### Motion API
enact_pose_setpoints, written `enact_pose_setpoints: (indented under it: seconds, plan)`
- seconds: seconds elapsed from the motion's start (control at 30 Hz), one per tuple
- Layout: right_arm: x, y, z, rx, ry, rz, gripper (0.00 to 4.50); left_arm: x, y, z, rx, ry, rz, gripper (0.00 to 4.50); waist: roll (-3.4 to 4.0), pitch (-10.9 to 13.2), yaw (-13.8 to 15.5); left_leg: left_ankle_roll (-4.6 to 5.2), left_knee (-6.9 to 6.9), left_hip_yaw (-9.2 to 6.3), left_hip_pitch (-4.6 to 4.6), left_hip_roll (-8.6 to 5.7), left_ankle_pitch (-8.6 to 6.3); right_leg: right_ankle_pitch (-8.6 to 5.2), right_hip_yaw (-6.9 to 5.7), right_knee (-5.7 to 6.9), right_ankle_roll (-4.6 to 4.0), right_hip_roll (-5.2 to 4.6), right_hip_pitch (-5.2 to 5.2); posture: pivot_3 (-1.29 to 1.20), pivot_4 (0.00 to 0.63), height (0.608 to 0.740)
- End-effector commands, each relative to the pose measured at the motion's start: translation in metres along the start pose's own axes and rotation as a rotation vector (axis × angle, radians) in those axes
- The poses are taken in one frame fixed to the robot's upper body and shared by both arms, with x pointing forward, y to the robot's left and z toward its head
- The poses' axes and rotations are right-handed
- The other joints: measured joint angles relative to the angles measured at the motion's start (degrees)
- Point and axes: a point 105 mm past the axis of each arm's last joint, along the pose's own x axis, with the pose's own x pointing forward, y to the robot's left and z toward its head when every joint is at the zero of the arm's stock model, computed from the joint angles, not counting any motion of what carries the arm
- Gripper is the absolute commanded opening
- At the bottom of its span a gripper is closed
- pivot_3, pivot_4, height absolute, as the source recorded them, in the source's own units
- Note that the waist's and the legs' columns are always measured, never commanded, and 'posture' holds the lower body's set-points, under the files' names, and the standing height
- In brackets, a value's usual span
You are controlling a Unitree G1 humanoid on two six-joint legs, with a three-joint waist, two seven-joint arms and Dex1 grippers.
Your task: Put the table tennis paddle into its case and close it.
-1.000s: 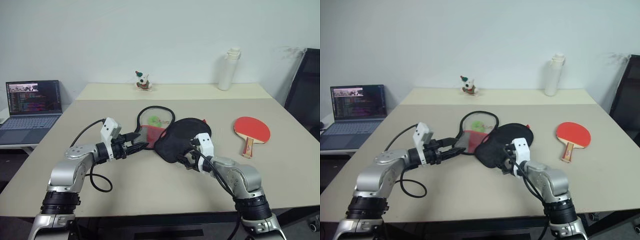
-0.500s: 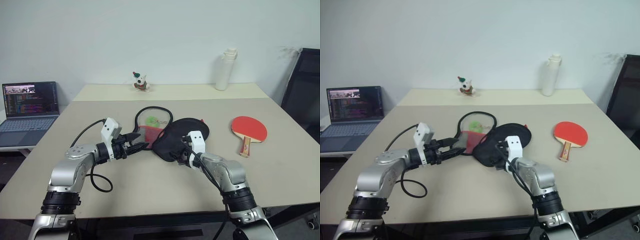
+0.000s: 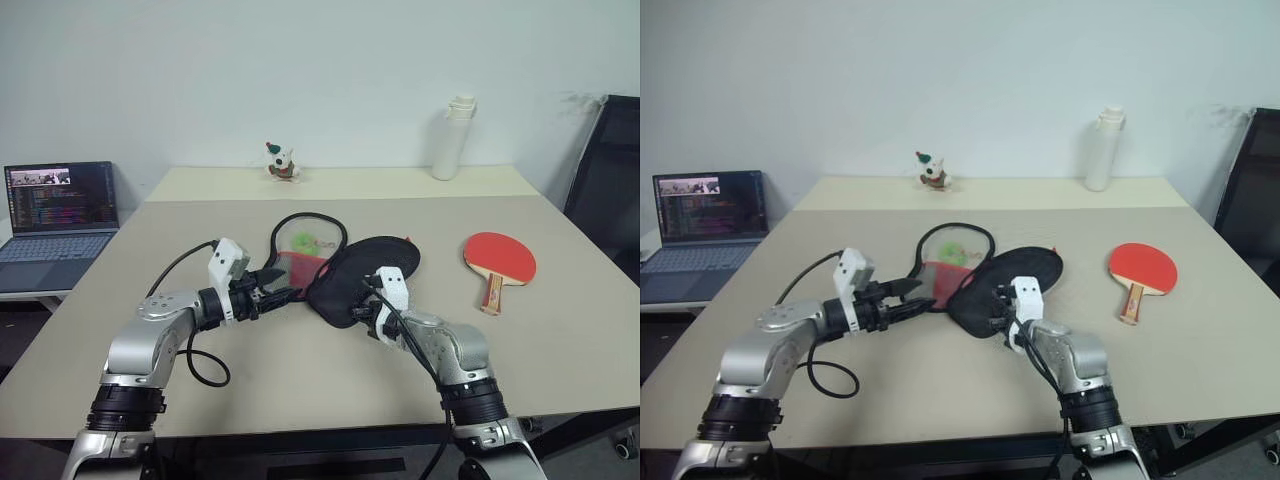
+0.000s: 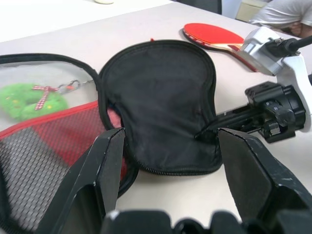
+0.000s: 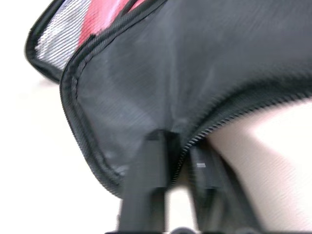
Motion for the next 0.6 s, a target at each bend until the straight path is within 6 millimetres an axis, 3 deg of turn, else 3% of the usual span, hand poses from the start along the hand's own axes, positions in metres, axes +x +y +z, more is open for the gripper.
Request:
enact_pose_setpoints:
  seconds: [0.03,0.37,0.6]
  plan:
    - [-0.011,0.007,0.004,0.044,-0.008,0.070,0.02,0.006,-0.011,0.022,0.065,-0.064,-0.038,3.28,0.00,0.00,0.07,0.00,0.00,-0.01,0.00,-0.01,0.00,0.00,-0.01,0.00,0.00,0.00,0.00,0.00,0.150,0.740]
    - [-0.056,-0.043,-0.009,-0.048,0.151,0.058,0.02,0.016,-0.031,0.018,0.064,-0.069,-0.091,3.28,0.01,0.03,0.27,0.00,0.01,0.02,-0.04,-0.11,0.00,-0.01,-0.01,-0.10,0.01,-0.07,0.03,0.00,0.150,0.740]
    - [-0.079,-0.088,0.008,-0.175,0.245,0.019,0.02,0.022,-0.037,0.013,0.066,-0.056,-0.116,3.28,-0.03,0.06,0.36,0.00,0.05,0.05,-0.03,-0.16,0.00,0.00,-0.07,-0.16,0.03,-0.06,0.08,0.00,0.150,0.740]
